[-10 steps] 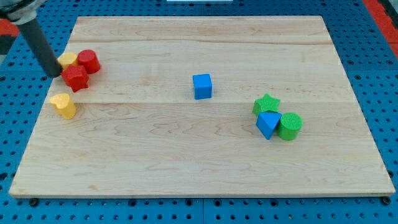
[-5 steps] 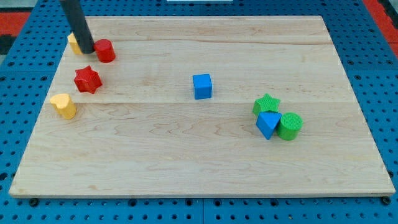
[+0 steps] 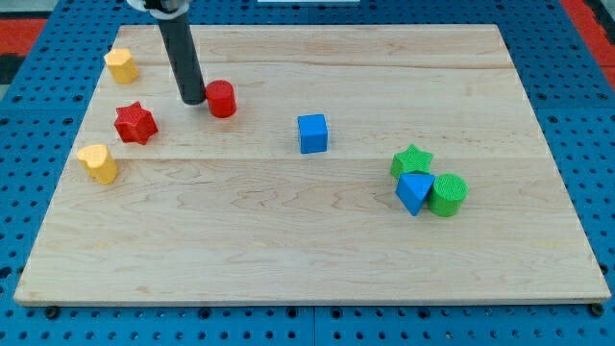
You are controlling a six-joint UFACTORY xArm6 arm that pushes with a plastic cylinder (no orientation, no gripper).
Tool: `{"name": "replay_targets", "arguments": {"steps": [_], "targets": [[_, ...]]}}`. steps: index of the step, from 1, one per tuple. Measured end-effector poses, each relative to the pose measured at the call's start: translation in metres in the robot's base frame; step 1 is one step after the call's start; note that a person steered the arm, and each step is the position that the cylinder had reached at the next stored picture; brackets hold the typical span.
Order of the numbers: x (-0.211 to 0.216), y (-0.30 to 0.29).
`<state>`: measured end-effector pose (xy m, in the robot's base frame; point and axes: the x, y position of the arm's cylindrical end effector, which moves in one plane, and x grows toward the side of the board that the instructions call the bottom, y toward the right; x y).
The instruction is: Separate red blocks from the yellow hexagon
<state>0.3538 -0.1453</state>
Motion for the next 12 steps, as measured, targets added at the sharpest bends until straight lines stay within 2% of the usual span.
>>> {"name": "replay_targets", "arguments": {"steps": [3, 4, 5, 7, 9, 10, 11, 12], "targets": [[-0.005, 0.079], [0.042, 0.025], [0.075, -0.003], [0.065, -0.078], [0.039, -0.099], [0.035, -0.088], [0.066, -0.086], [0.074, -0.118]]}}
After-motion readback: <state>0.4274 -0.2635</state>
